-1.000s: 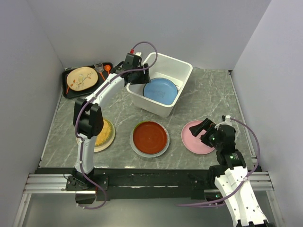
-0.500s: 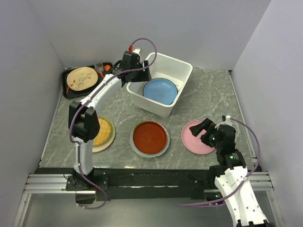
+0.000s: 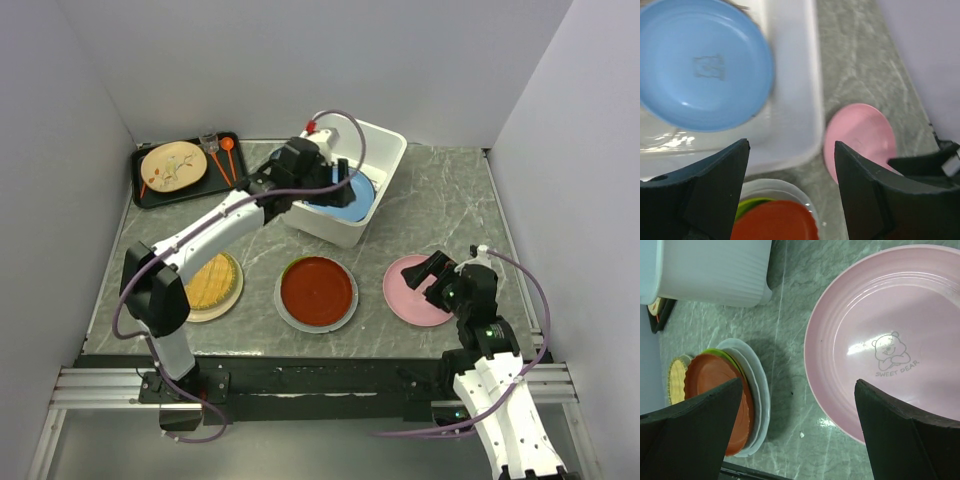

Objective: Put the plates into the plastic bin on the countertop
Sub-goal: Place the plate in the plastic bin, then pick up the plate at the center of the board.

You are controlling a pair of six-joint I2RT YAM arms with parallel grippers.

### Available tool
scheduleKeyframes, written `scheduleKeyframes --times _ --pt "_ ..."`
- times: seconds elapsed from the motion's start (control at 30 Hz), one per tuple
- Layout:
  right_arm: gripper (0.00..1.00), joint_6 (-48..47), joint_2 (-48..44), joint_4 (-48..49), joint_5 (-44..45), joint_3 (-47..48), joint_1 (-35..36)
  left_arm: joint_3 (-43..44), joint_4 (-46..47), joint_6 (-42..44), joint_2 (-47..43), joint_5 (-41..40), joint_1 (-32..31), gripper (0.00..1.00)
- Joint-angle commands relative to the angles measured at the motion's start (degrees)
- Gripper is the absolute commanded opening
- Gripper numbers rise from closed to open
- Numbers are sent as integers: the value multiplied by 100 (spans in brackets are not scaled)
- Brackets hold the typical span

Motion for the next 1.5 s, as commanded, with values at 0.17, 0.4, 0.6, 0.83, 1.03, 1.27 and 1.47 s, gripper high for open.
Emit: scheduleKeyframes --times 0.17,0.4,0.6,0.83,1.03,1.27,1.47 --pt "100 53 -266 -322 373 482 4 -118 485 -187 -130 74 -1002 74" --pt "100 106 -398 -577 514 913 4 -145 749 -389 344 215 -1610 74" --pt "100 115 -513 -692 514 923 4 -22 855 -494 906 215 -2023 74" --pt "100 106 -653 -797 497 844 4 -127 1039 -670 1249 250 -2147 73" --pt "100 80 -662 -815 453 817 4 -66 1031 -740 1539 145 -2155 73" --pt "100 71 -750 -876 374 782 4 75 996 -828 1803 66 -2129 74" --pt "100 71 -864 -894 304 747 -5 365 820 -846 2093 -49 -2111 73"
